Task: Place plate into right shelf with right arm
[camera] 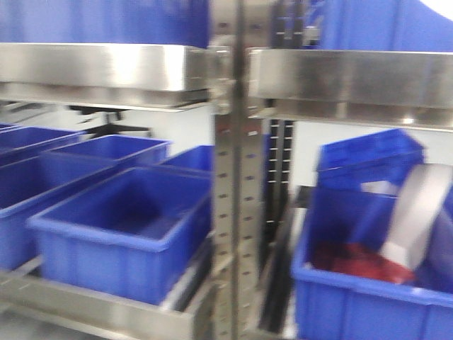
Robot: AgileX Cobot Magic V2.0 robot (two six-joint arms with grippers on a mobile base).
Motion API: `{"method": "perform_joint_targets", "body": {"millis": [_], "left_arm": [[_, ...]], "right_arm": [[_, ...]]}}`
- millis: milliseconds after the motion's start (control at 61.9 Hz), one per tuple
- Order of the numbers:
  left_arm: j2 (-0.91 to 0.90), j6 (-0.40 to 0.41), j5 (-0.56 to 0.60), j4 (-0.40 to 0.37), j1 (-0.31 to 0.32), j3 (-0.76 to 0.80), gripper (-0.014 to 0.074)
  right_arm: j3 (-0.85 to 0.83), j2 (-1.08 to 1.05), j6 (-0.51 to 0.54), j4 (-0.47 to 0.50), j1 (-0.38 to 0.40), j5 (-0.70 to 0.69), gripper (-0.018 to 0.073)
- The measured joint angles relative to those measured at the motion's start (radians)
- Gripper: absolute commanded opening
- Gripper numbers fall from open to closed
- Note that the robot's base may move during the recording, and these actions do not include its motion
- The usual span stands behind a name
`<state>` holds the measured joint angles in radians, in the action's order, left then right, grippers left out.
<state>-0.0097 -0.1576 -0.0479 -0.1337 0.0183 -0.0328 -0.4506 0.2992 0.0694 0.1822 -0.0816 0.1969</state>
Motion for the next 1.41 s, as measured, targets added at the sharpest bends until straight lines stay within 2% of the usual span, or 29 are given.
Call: {"method": "perform_joint_targets", "body": {"millis": [1405], "left_arm": [[0.000,0.000,0.000,0.000,0.000,0.000,-0.0128]], "right_arm": [[0.000,0.000,0.000,0.000,0.000,0.000,0.0055]]}}
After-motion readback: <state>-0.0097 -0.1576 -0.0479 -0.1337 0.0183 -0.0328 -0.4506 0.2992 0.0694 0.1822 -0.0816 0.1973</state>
